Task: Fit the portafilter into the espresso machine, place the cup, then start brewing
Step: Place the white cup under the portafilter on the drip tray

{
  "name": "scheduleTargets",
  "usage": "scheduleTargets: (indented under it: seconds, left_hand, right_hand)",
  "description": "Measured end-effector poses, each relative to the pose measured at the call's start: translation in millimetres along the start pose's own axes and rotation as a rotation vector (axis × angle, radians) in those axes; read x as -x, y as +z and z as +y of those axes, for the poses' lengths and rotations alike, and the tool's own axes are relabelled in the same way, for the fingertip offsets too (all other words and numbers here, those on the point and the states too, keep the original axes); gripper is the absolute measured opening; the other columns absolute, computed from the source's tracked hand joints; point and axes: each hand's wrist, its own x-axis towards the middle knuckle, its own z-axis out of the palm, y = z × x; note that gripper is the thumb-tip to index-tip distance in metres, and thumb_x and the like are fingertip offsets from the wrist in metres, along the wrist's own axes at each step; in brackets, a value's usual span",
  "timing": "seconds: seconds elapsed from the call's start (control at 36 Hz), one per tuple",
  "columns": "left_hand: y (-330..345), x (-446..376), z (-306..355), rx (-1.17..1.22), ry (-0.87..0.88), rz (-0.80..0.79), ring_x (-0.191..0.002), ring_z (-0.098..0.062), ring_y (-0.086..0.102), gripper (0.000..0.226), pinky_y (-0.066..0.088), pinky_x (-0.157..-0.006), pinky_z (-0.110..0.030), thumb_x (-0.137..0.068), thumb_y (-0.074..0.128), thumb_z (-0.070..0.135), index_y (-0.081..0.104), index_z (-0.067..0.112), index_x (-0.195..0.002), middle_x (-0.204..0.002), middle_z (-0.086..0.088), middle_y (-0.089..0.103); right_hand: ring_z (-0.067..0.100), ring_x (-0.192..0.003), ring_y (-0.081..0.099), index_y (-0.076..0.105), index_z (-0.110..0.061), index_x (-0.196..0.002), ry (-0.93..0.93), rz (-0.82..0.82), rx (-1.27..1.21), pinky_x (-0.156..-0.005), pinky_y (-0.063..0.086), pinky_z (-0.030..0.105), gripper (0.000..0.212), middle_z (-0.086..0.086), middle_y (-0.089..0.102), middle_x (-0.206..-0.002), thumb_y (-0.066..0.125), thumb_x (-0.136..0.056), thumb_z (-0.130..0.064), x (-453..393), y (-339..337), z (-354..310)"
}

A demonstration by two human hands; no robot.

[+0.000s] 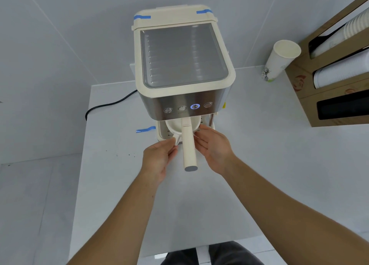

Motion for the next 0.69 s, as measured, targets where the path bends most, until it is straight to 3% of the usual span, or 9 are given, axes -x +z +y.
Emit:
scheduleTargets:
  seconds: [0.08,0.17,0.22,0.31,0.53,0.69]
  left_hand:
    - [1.0,-3.7,0.0,0.008,0.004,0.018,-0.109,-0.029,0.069,0.024,0.056,-0.094,-0.037,-0.084,0.073,0.009,0.071,-0.003,-0.105,-0.114,-0.02,0.071]
    - [3.4,-4.9,0.4,0.013,0.017,0.027,-0.11,-0.03,0.068,0.022,0.056,-0.095,-0.038,-0.084,0.072,0.008,0.071,-0.003,-0.103,-0.115,-0.022,0.071]
    - [5.2,-5.3,0.9,0.013,0.028,0.032,-0.11,-0.031,0.068,0.021,0.055,-0.096,-0.038,-0.085,0.072,0.008,0.072,-0.003,-0.102,-0.114,-0.023,0.071]
    - [7.5,-7.6,1.3,0.009,0.04,0.037,-0.108,-0.031,0.069,0.022,0.056,-0.095,-0.039,-0.085,0.072,0.009,0.072,-0.004,-0.103,-0.111,-0.022,0.072]
    - [9.1,-11.0,2.4,-0.02,0.044,0.046,-0.106,-0.028,0.07,0.023,0.056,-0.096,-0.04,-0.084,0.073,0.011,0.072,-0.002,-0.103,-0.111,-0.019,0.073]
    - [11.0,-6.9,4.2,-0.02,0.037,0.047,-0.106,-0.029,0.07,0.021,0.056,-0.096,-0.041,-0.085,0.072,0.011,0.072,0.0,-0.102,-0.111,-0.02,0.072]
  right_hand:
    - [0.025,-0.101,0.067,0.071,-0.012,-0.095,0.018,-0.006,-0.01,-0.095,0.054,0.033,0.019,0.014,0.07,-0.111,0.054,-0.092,-0.003,4.0,3.5,-3.7]
    - [0.026,-0.116,0.065,0.069,-0.014,-0.093,0.035,0.008,-0.039,-0.098,0.052,0.035,0.016,0.014,0.071,-0.116,0.054,-0.094,-0.007,3.5,5.0,-5.7]
    - [0.027,-0.118,0.063,0.068,-0.009,-0.106,0.048,0.031,-0.067,-0.104,0.049,0.038,0.017,0.015,0.069,-0.118,0.056,-0.095,-0.011,1.5,5.5,-5.8]
    - [0.028,-0.12,0.061,0.058,-0.003,-0.13,0.071,0.05,-0.109,-0.109,0.044,0.042,0.037,0.016,0.065,-0.125,0.057,-0.095,-0.015,-1.7,6.4,-5.5]
    - [0.028,-0.124,0.058,0.053,-0.001,-0.135,0.077,0.064,-0.143,-0.11,0.043,0.042,0.042,0.018,0.06,-0.132,0.055,-0.096,-0.016,-2.1,10.0,-7.3]
    - [0.027,-0.12,0.06,0.054,0.001,-0.133,0.083,0.063,-0.159,-0.109,0.044,0.041,0.041,0.014,0.066,-0.117,0.054,-0.095,-0.015,-0.2,8.2,-8.0]
